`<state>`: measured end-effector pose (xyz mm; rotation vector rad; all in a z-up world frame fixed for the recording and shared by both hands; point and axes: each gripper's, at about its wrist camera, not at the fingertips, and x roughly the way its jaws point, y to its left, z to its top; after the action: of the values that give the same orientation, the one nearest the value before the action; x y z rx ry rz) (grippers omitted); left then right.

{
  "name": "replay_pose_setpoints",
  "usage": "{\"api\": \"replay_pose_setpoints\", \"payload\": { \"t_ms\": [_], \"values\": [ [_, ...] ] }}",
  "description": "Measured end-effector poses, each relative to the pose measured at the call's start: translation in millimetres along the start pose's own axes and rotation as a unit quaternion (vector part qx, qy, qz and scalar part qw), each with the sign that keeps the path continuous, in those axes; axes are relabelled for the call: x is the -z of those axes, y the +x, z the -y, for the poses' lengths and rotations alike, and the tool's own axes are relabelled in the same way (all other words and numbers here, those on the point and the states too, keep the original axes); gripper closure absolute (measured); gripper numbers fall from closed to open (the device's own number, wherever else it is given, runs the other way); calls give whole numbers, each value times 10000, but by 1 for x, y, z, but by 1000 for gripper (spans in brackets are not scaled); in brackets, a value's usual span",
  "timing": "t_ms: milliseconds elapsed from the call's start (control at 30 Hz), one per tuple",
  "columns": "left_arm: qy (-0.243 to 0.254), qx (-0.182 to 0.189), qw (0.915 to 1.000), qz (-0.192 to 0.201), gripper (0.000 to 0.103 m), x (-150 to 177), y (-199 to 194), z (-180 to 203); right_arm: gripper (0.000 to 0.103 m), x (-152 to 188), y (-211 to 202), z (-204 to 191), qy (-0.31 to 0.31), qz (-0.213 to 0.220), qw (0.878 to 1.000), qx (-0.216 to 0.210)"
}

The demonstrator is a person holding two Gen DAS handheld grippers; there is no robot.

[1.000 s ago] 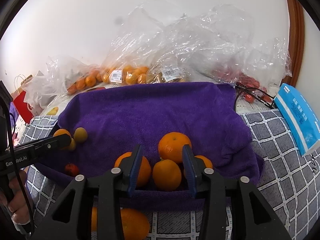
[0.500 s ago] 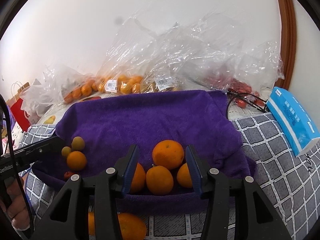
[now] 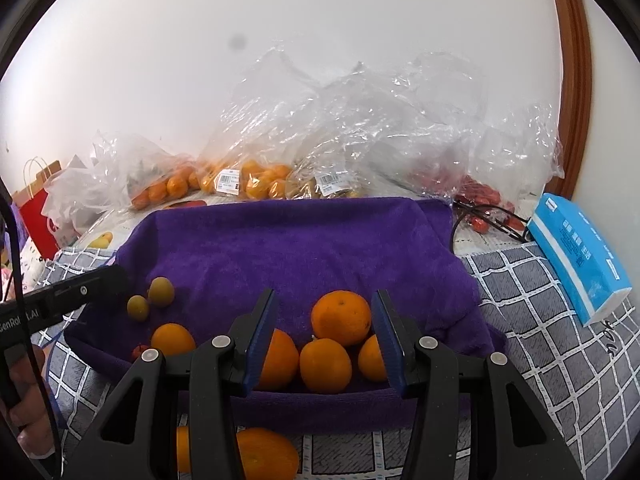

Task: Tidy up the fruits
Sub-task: 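Withdraw both open tools toward the remaining oranges on the bedspread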

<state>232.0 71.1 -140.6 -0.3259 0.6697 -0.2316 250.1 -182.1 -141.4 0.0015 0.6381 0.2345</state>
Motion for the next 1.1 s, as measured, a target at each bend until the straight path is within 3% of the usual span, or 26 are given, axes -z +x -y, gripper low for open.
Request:
{"api": "replay_pose_setpoints", "payload": {
  "t_ms": [167, 300, 733, 933, 1100],
  "values": [
    [-37, 9, 9999, 102, 64, -1, -7, 0, 54, -6, -4, -3, 132, -35, 9998, -139],
    [-11, 41, 9999, 126, 64, -2, -10, 3, 54, -6, -11, -4, 344, -299, 9985, -304],
    [-14, -35, 9998, 193, 64, -6, -20, 0, 54, 34, -47, -11, 445, -629, 9969, -170],
    [-37, -156, 9995, 269, 59, -6, -20, -4, 54, 53, -48, -24, 451, -793, 9953, -326],
    [-60, -234, 9994, 264, 59, -5, -18, -7, 59, 62, -36, -27, 305, -977, 9947, -78]
  ]
}}
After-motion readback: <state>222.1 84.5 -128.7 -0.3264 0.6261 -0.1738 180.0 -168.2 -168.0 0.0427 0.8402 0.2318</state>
